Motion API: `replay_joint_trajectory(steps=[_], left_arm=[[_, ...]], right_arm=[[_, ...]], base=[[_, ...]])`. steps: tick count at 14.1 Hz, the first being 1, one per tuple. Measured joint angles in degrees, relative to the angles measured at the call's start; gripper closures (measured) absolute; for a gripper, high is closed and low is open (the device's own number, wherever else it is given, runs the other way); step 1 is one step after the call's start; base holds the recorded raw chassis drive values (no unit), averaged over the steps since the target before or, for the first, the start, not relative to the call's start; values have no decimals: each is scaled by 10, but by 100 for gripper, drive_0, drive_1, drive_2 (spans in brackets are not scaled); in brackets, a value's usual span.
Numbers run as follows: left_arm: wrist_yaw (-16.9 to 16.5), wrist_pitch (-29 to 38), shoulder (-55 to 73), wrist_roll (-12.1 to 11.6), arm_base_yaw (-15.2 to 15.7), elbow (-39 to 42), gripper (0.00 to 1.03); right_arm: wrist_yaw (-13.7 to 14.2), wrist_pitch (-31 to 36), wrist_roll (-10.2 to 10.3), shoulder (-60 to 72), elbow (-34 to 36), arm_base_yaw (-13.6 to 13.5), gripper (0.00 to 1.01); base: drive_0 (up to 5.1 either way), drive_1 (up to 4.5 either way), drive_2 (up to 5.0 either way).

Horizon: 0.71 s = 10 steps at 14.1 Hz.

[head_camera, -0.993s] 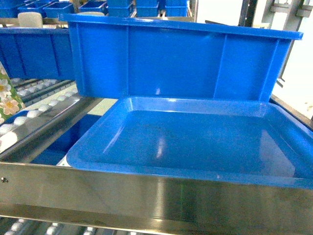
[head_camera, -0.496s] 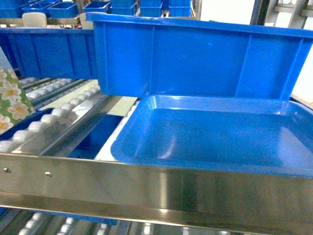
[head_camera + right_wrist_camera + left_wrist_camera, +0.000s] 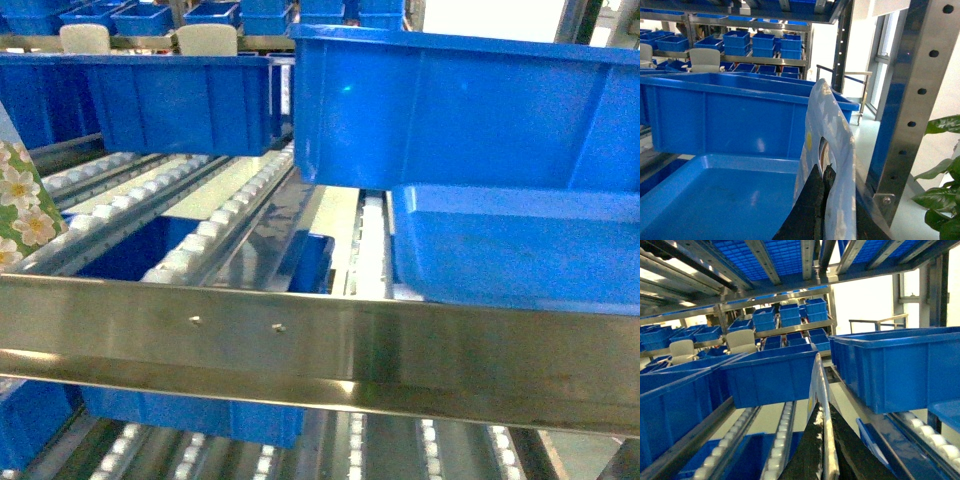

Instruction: Move flower gift bag to table near conveyor

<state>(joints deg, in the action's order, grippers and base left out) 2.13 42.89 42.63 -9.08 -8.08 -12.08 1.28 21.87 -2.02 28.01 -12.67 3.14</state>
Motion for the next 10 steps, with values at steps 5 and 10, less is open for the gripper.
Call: replay_joint_trajectory(steps=[5,10], left_arm=[[0,1,0,0,0,0,101],[0,0,0,0,0,0,101]], right_arm=[[0,0,0,0,0,0,99],[0,0,0,0,0,0,99]], base=[[-486,115,350],[-481,122,355]])
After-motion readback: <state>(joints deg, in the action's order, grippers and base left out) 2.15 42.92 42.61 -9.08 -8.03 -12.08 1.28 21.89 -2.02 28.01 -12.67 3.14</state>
